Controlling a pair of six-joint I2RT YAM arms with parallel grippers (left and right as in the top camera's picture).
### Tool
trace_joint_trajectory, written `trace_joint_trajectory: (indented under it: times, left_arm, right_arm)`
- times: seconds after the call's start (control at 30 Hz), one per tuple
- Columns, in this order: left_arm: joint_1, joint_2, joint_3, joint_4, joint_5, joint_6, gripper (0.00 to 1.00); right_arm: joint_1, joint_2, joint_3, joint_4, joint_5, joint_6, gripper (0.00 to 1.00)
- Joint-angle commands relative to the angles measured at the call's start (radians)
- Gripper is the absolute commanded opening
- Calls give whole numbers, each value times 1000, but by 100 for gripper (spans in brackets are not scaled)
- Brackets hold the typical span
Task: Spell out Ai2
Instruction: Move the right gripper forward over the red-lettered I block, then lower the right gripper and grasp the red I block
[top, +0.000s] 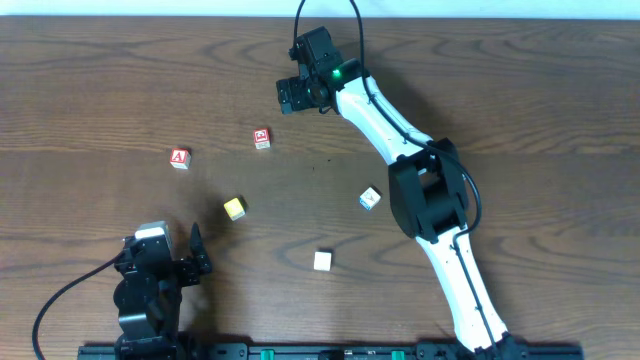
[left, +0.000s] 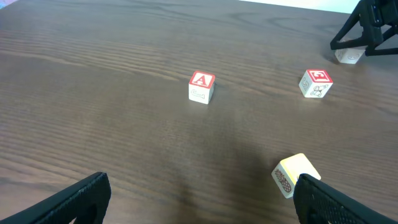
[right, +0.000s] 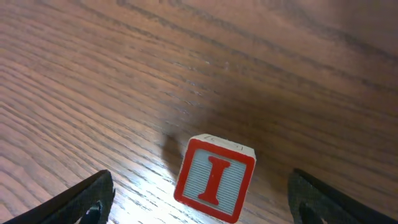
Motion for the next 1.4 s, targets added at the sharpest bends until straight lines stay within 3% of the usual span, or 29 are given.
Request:
trace_joint_trajectory:
  times: [0.0, 0.17, 0.2, 0.23, 0.3, 0.6, 1.0, 1.37]
  left_arm:
    - [-3, -6, -17, -4, -4, 18, 95]
    - [-3, -6, -17, -4, -4, 18, 96]
    - [-3, -6, -17, -4, -4, 18, 95]
    - [-3, -6, -17, -4, -4, 18, 95]
    - [-3, -6, -17, -4, -4, 17, 95]
    - [-3, -6, -17, -4, -4, 18, 95]
    - [-3, -6, -16, -4, -4, 17, 95]
    - [-3, -6, -16, -4, -4, 18, 95]
  right_arm:
    - [2, 13, 19, 1, 16, 16, 85]
    - [2, 17, 19, -2, 15, 16, 70]
    - [2, 18, 19, -2, 15, 16, 63]
    - [2, 19, 19, -2, 15, 16, 49]
    - [2, 21, 19, -2, 16, 16, 41]
    - [2, 23, 19, -6, 30, 15, 39]
    - [2, 23, 19, -19, 42, 15, 27]
    - [2, 18, 21, -41, 53, 15, 26]
